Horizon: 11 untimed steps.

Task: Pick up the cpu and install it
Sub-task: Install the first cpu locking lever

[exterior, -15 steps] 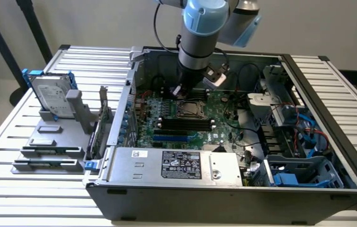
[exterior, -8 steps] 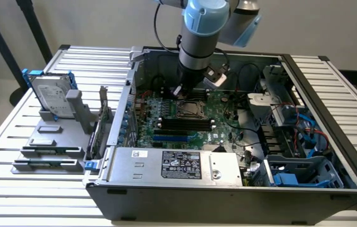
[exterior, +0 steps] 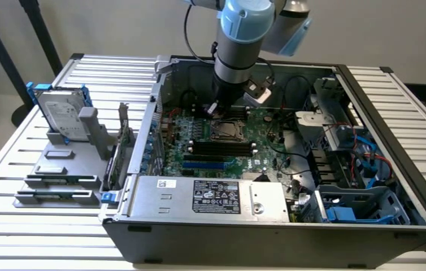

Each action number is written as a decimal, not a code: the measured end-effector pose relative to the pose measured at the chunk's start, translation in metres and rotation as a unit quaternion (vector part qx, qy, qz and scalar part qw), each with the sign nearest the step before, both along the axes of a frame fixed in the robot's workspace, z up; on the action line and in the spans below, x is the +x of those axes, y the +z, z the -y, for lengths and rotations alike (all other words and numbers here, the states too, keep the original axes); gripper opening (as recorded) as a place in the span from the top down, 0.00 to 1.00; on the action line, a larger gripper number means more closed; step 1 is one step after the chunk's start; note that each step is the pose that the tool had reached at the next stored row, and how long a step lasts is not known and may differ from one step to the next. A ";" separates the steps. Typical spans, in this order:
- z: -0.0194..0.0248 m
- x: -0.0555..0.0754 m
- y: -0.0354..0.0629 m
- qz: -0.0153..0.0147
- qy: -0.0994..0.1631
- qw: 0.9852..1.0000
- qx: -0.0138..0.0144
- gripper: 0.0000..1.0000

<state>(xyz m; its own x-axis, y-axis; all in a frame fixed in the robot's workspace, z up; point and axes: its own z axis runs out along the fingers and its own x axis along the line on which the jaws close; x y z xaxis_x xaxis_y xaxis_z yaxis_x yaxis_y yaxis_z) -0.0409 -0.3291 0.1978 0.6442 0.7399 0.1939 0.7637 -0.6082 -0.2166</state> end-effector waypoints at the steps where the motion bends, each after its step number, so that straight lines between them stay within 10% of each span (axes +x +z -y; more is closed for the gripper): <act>1: 0.0000 0.000 0.0000 0.000 0.000 1.000 0.000 0.89; 11: 0.0000 0.002 -0.0003 0.000 0.000 1.000 -0.004 0.89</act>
